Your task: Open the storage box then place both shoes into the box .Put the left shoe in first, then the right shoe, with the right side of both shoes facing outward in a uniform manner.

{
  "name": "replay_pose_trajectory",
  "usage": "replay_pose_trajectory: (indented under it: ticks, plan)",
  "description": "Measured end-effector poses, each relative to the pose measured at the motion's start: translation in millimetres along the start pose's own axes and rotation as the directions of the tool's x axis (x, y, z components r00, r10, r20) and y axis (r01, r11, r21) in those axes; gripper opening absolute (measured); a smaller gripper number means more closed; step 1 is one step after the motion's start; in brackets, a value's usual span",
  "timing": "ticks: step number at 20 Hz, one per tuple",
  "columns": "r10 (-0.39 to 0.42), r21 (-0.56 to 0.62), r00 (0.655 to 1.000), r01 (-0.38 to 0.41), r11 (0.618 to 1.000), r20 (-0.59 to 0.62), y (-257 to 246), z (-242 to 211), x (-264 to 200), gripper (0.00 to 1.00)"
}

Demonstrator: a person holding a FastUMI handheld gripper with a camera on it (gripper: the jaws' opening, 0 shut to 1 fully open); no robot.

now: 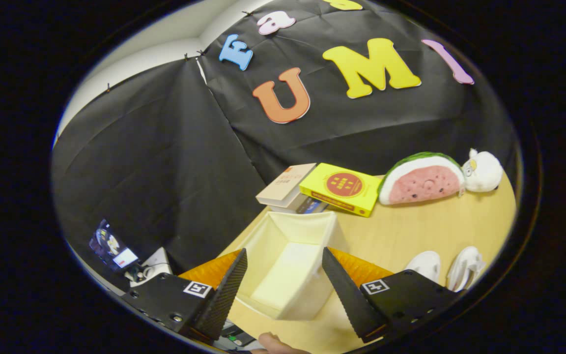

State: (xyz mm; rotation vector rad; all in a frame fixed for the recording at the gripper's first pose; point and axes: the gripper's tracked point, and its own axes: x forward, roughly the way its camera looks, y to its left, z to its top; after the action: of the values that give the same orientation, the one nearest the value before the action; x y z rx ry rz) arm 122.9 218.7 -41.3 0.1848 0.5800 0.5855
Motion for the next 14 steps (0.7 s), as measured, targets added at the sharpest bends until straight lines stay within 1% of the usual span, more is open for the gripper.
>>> replay_pose_trajectory:
  ticks: [1, 3, 4, 5, 8, 9, 12, 14]
  plan:
    - [-0.041, -0.015, 0.999, 0.041, 0.999, 0.003, -16.7, -5.6, -11.9, 0.95]
    - [-0.099, -0.048, 0.995, 0.100, 0.994, 0.004, -44.6, -19.4, -34.3, 0.95]
    - [-0.146, -0.073, 0.989, 0.145, 0.987, -0.003, -62.3, -27.6, -43.7, 0.94]
    - [-0.201, -0.103, 0.979, 0.199, 0.975, -0.013, -83.1, -37.3, -52.5, 0.94]
    - [-0.323, -0.162, 0.946, 0.313, 0.936, -0.037, -130.0, -60.0, -67.3, 0.94]
    - [-0.352, -0.168, 0.935, 0.339, 0.926, -0.050, -144.7, -70.6, -67.9, 0.94]
    - [-0.409, -0.174, 0.905, 0.386, 0.906, -0.121, -178.2, -100.4, -60.4, 0.94]
    - [-0.450, -0.201, 0.879, 0.417, 0.886, -0.158, -200.9, -118.1, -54.3, 0.94]
